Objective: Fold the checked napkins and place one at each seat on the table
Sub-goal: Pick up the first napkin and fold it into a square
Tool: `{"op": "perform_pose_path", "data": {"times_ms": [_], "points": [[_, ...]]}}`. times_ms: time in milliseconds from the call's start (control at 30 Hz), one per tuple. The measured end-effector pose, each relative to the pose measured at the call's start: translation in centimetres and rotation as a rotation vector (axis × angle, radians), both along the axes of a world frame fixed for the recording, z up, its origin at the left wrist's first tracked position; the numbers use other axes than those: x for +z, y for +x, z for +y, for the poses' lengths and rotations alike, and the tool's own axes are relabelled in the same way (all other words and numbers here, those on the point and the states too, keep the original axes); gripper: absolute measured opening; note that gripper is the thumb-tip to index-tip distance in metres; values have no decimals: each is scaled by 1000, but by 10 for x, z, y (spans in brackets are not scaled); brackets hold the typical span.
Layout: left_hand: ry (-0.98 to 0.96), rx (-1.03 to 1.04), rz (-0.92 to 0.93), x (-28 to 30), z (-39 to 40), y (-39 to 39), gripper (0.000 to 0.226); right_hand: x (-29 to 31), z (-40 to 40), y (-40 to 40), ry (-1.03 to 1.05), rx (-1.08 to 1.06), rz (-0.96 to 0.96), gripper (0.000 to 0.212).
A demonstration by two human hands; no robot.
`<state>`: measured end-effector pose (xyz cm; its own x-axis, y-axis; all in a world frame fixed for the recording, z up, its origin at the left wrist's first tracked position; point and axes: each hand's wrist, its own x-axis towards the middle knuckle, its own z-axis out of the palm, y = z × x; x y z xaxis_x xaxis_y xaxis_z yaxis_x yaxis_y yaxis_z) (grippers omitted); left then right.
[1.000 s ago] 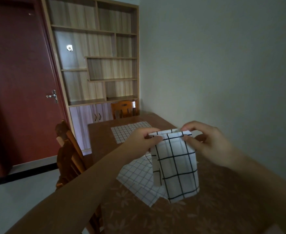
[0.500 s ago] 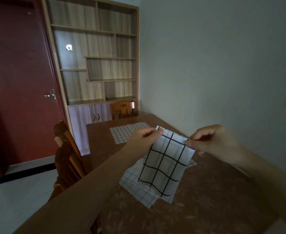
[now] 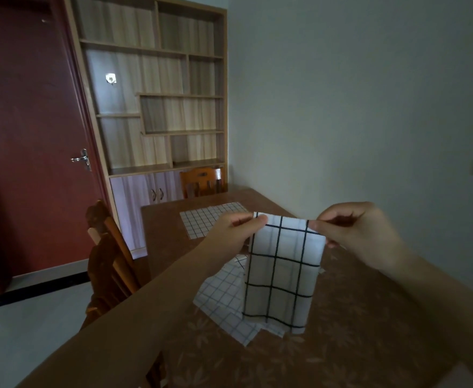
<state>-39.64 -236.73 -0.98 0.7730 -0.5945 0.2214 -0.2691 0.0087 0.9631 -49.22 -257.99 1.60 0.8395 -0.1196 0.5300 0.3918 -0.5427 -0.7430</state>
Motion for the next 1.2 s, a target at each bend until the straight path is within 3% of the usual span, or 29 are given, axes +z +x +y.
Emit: {"op": "perform_pose_path", "data": {"times_ms": [200,300,333,400,467,633,700,800,900,1033,1200], "points": [[150,-124,-47,11,3,1,23,3,-10,2,-29,32,15,13],[136,-104,-101,13,-1,2,19,0,-8,2,143,28,-13,5],[95,-93,-100,13,-3,2,18,-3,-5,2,228,22,4,7],[16,-55,-82,12,-6,3,18,-16,-3,4,274,20,28,32],[20,-35,-82,10,-7,4,19,-27,1,3,154,-27,-18,48],[328,-84,-321,15,-8,-2,23,-31,3,3,-66,-17,-107,47],[367,-76,-423,19,-19,-7,29,-30,7,3,-136,8,-95,48],[285,-38,-537,23,-31,-9,29,-28,11,2,-157,-1,-122,49],[198,16,-531,22,-30,-6,27,-32,7,-4,-148,-19,-76,52],[173,108,-581,22,-23,4,28,-42,2,-13,-289,-63,-39,58],[125,93,-567,26,-19,8,28,-41,5,-19,-298,-47,0,53]]}}
